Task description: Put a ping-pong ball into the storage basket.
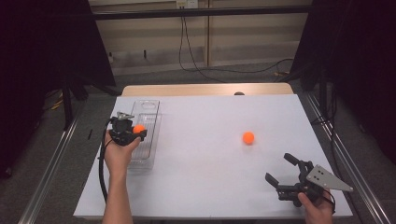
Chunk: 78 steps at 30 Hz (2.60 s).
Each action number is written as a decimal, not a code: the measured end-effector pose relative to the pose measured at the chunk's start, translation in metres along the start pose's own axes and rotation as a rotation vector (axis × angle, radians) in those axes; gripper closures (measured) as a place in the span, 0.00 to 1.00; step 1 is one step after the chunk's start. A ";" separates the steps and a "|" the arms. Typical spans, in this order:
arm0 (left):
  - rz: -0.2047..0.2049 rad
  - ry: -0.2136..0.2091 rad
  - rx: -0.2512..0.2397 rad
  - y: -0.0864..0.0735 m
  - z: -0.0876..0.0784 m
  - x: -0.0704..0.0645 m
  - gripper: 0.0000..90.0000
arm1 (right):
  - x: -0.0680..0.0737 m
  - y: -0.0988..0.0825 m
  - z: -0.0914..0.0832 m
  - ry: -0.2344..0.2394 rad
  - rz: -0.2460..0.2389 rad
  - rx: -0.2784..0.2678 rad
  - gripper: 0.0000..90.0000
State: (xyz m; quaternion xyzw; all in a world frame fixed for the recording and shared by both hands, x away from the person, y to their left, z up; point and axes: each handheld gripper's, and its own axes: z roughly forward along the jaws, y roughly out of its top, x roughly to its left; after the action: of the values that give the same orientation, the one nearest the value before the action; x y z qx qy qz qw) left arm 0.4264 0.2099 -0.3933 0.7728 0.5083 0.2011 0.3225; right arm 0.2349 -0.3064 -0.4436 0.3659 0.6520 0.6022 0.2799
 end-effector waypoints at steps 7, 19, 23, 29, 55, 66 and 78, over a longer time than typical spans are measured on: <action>-0.002 0.008 0.000 0.000 0.001 0.001 0.55 | 0.000 0.000 0.000 0.000 -0.001 -0.001 0.02; -0.027 -0.014 -0.020 0.000 -0.006 0.000 0.50 | 0.000 0.000 0.000 0.000 -0.001 -0.001 0.02; -0.031 -0.022 -0.022 0.001 -0.008 -0.001 0.48 | 0.000 0.000 0.000 0.001 -0.004 0.000 0.02; -0.032 -0.032 -0.033 0.003 -0.012 -0.005 0.46 | 0.000 0.000 -0.001 0.002 -0.003 0.000 0.02; -0.005 -0.116 -0.046 0.015 -0.019 -0.028 0.32 | 0.000 0.000 0.000 0.007 -0.004 0.004 0.02; 0.012 -0.162 -0.035 0.018 -0.015 -0.042 0.28 | 0.000 0.000 0.000 0.007 -0.003 0.005 0.02; 0.026 -0.216 -0.033 0.022 -0.013 -0.053 0.25 | 0.000 0.000 0.000 0.008 -0.005 0.004 0.02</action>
State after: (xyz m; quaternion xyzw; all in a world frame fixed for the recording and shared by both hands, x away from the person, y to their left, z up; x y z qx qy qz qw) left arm 0.4115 0.1590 -0.3681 0.7911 0.4572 0.1289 0.3855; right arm 0.2351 -0.3060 -0.4435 0.3627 0.6552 0.6016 0.2780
